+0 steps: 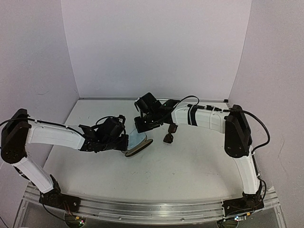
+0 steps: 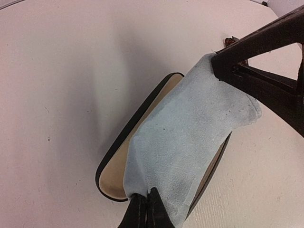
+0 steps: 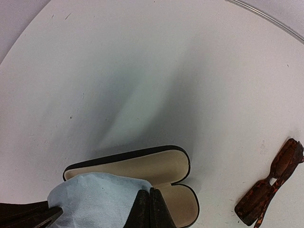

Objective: Organize the sunglasses
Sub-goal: Place the glasses cleaning cloth in the sunglasses case.

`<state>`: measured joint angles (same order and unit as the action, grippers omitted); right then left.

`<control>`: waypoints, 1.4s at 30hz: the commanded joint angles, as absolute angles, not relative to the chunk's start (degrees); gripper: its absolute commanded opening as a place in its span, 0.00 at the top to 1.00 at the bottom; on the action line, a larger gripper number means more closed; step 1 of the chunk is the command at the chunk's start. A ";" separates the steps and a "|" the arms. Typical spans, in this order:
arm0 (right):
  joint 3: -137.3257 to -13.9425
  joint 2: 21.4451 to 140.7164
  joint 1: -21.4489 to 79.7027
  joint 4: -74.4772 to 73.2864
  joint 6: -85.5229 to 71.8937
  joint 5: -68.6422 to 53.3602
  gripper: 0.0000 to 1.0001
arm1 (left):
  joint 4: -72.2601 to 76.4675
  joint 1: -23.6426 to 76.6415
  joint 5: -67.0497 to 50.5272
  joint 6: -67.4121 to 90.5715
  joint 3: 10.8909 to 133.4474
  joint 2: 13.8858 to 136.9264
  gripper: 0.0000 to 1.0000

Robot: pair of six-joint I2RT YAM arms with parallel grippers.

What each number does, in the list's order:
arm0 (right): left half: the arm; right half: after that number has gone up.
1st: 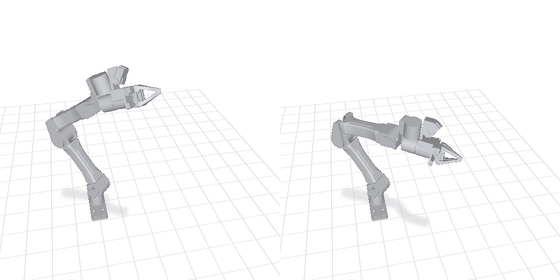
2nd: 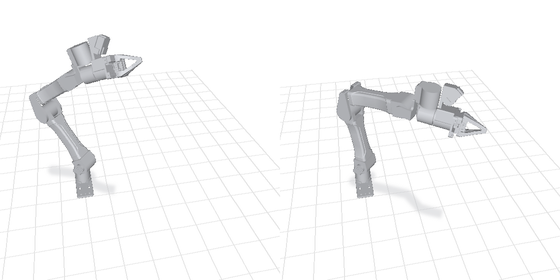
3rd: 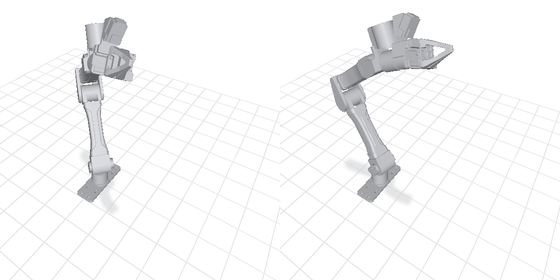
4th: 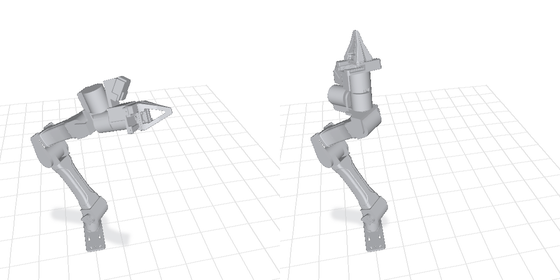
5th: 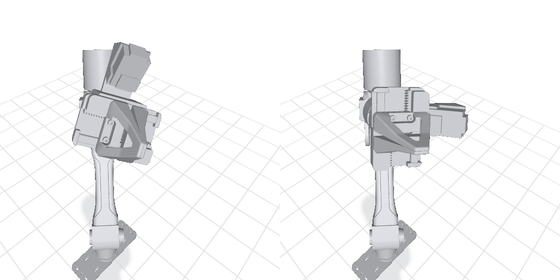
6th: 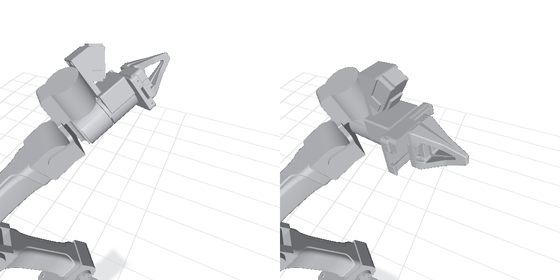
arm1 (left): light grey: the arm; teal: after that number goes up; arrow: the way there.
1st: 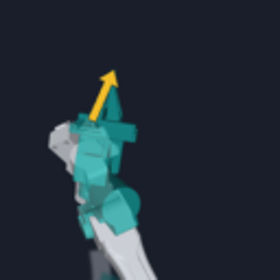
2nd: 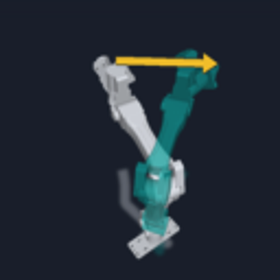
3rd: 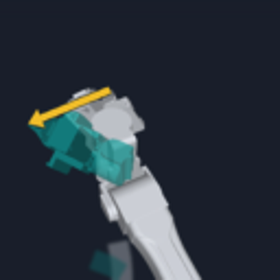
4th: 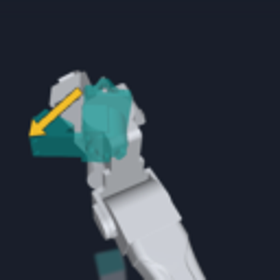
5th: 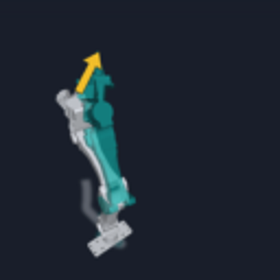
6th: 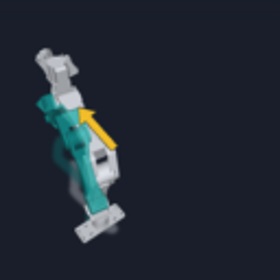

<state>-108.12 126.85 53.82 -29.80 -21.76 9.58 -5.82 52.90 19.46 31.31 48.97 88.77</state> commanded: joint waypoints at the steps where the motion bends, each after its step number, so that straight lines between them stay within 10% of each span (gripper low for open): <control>1: -112.21 128.62 53.36 -29.27 -21.05 8.29 1.00 | -3.02 51.75 18.58 30.23 49.95 89.84 1.00; 42: -119.84 137.27 50.59 -30.58 -21.13 5.01 1.00 | 2.99 44.55 10.59 29.27 50.64 97.72 1.00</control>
<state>-116.64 136.35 51.03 -31.29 -21.26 5.34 0.60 45.17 11.44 29.98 48.97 97.06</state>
